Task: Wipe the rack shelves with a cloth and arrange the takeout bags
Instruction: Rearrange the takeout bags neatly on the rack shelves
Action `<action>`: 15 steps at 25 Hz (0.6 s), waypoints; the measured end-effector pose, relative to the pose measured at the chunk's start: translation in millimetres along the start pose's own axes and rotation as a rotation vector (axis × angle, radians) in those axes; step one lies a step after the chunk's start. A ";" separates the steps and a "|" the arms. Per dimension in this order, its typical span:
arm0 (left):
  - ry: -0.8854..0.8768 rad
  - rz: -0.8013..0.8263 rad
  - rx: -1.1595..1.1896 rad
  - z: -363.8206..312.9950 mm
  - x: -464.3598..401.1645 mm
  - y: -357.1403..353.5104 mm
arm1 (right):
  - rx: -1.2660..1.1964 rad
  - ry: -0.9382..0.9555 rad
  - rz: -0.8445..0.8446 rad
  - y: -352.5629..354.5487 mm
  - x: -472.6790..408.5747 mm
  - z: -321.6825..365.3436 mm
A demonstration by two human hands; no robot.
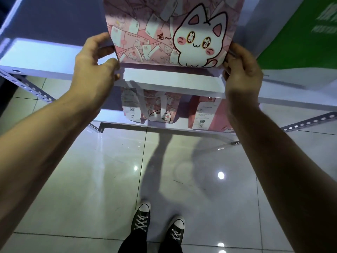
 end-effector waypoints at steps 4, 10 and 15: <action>0.021 -0.021 0.030 3.9 1.7 -1.6 | 0.047 -0.007 0.053 -4.0 7.1 -2.2; 0.013 -0.011 0.082 -1.2 9.9 -7.2 | -0.001 -0.013 0.112 -0.4 9.9 0.5; 0.032 0.008 0.113 -1.0 15.1 -9.5 | 0.046 0.004 0.123 5.9 13.4 -2.0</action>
Point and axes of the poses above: each hand's wrist, its own x-axis away from the middle knuckle, its own y-axis out of the back of the hand, z = x × y, the point moved 4 cm from there along -x, towards the middle knuckle, and after that the axes turned 5 degrees about -x, right-handed, at the moved point
